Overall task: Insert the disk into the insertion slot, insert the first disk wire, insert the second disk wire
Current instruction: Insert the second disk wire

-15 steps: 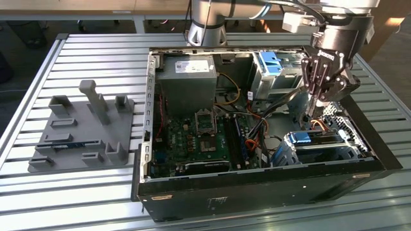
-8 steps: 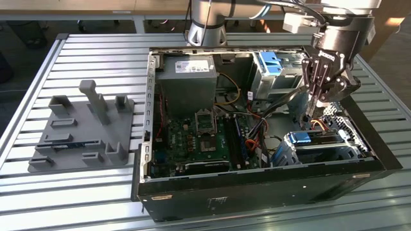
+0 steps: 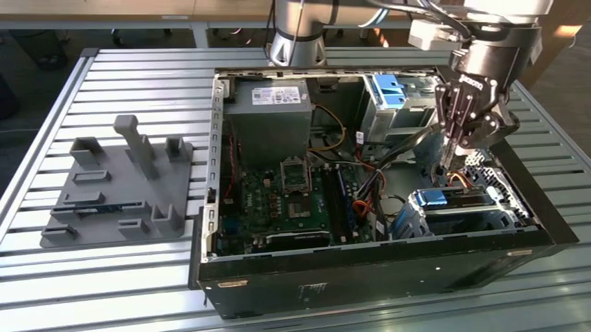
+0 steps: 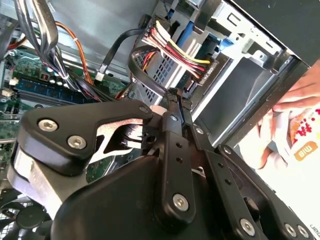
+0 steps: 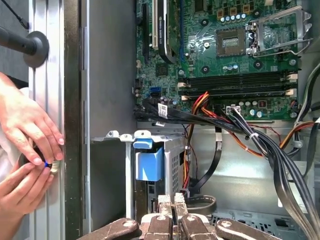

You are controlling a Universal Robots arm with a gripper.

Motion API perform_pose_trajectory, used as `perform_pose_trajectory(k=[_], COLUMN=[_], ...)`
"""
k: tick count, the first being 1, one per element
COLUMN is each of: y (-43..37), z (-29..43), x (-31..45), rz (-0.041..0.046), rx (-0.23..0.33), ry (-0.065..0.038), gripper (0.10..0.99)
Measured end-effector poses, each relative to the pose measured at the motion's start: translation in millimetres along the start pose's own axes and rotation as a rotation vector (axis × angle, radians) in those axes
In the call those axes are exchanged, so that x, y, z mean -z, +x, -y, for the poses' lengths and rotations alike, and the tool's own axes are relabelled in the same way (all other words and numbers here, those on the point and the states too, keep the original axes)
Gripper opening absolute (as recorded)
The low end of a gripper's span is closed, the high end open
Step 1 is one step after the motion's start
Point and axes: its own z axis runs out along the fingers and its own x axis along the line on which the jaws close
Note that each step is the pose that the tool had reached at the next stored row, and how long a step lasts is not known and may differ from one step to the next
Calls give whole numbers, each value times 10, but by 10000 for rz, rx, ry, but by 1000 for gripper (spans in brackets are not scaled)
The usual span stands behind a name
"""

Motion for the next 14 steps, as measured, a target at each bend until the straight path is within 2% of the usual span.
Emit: perform_pose_trajectory(k=[1, 5, 7, 14], y=[11, 48, 72, 197], z=[1, 8, 15, 43], x=[0, -7, -15, -58], rz=[124, 709, 884, 982], rx=[1, 5, 7, 7], ry=[-3, -17, -21, -24], gripper=[145, 145, 145, 145])
